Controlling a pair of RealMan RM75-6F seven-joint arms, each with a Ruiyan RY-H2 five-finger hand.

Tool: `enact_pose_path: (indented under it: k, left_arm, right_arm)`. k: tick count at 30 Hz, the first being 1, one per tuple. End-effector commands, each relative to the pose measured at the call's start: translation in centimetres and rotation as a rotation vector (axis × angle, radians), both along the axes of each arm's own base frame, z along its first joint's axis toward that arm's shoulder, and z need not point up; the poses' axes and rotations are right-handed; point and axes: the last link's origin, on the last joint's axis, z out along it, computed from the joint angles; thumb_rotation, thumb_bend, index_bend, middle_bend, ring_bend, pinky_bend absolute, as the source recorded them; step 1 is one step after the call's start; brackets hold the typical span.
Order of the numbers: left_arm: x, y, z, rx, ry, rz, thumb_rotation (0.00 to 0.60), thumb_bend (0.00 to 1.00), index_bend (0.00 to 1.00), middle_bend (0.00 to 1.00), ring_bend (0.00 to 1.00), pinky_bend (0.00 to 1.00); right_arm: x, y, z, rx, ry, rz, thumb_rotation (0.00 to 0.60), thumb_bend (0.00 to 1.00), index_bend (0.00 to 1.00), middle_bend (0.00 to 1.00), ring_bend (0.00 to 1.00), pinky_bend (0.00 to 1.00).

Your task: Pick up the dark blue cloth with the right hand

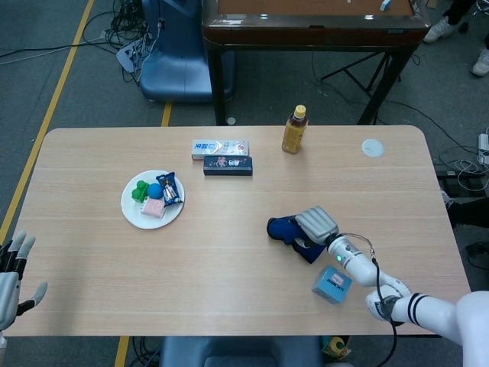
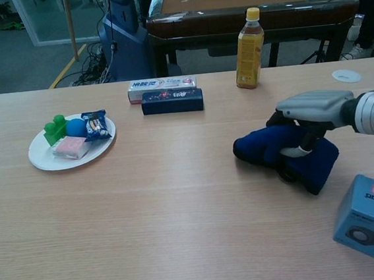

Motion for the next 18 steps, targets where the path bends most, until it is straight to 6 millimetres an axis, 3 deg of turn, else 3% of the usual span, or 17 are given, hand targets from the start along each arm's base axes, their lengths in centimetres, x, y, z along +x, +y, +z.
enact_pose_path:
  k: [1,9,18]
  left_arm:
    - [0.0,0.0,0.0,0.0,0.0,0.0,0.6,0.26,0.0,0.0,0.01,0.03]
    - [-0.1,-0.2,0.0,-0.005,-0.007,0.004,0.6,0.26,0.0,0.0,0.01,0.03]
    - [-0.2,-0.3,0.0,-0.006,-0.008,0.009,0.6,0.26,0.0,0.0,0.01,0.03]
  right_arm:
    - [0.0,-0.2,-1.2,0.009,0.037,-0.005,0.6,0.6,0.68,0.57,0.58,0.61]
    - [-0.5,-1.2,-2.3,-0.019,0.096,-0.014,0.6,0.6,0.68,0.57,0.58,0.61]
    - [-2.0,-4.0,-1.5,-0.111,0.147,-0.075,0.6,0.61,0.68,0.57,0.58,0.61]
